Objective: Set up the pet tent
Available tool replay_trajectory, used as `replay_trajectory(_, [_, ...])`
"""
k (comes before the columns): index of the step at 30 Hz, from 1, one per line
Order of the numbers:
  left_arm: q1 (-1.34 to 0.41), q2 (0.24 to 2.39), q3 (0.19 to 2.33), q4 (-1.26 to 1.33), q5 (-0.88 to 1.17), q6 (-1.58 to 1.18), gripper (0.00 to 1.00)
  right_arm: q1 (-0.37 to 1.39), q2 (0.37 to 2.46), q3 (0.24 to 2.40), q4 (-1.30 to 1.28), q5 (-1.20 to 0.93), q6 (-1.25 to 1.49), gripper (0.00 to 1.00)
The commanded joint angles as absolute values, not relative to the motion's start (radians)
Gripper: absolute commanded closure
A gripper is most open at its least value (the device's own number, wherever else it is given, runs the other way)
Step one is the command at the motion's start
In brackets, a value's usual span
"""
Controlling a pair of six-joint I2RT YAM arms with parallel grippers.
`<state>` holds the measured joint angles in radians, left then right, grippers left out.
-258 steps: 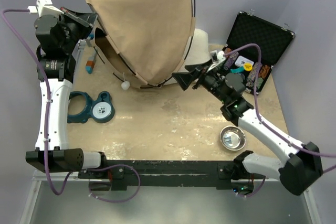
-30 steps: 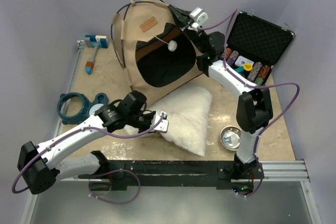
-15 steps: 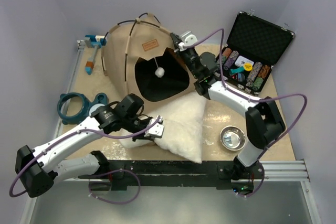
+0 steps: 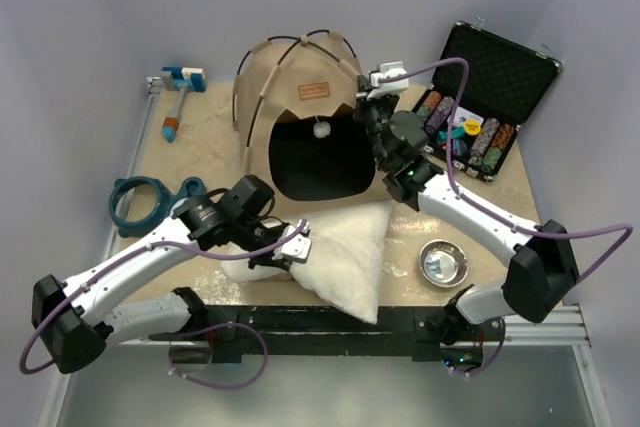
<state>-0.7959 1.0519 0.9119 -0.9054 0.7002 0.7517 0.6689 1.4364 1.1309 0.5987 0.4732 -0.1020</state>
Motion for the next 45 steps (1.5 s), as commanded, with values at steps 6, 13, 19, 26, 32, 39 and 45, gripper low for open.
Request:
replay_trajectory(6, [-0.526, 1.190, 0.960, -0.774, 0.796, 0.811, 1.00, 0.709, 1.788, 1.452, 0.543, 0.719, 0.066, 1.00])
replay_trajectory(13, [-0.694, 1.214, 1.002, -0.985, 0.856, 0.920, 1.00, 0.724, 1.957, 1.695, 0.531, 0.805, 0.184, 1.00])
replay_trajectory(19, [-0.808, 1.150, 1.040, -1.054, 1.047, 0.804, 1.00, 0.733, 1.829, 1.530, 0.538, 0.678, 0.209, 0.99])
replay_trajectory(26, [-0.805, 1.269, 1.183, -1.195, 1.085, 0.845, 1.00, 0.693, 1.757, 1.474, 0.465, 0.464, 0.131, 0.58])
replay_trajectory(32, [-0.787, 1.244, 1.219, -1.272, 1.108, 0.901, 1.00, 0.554, 1.626, 1.442, 0.148, -0.096, 0.127, 0.26])
replay_trajectory(39, [-0.799, 1.197, 1.247, -1.318, 1.034, 0.936, 1.00, 0.540, 1.520, 1.402, 0.002, -0.326, -0.135, 0.02])
replay_trajectory(45, [-0.773, 1.221, 1.414, -1.309, 0.908, 0.847, 0.57, 0.516, 1.529, 1.492, -0.126, -0.279, -0.268, 0.02])
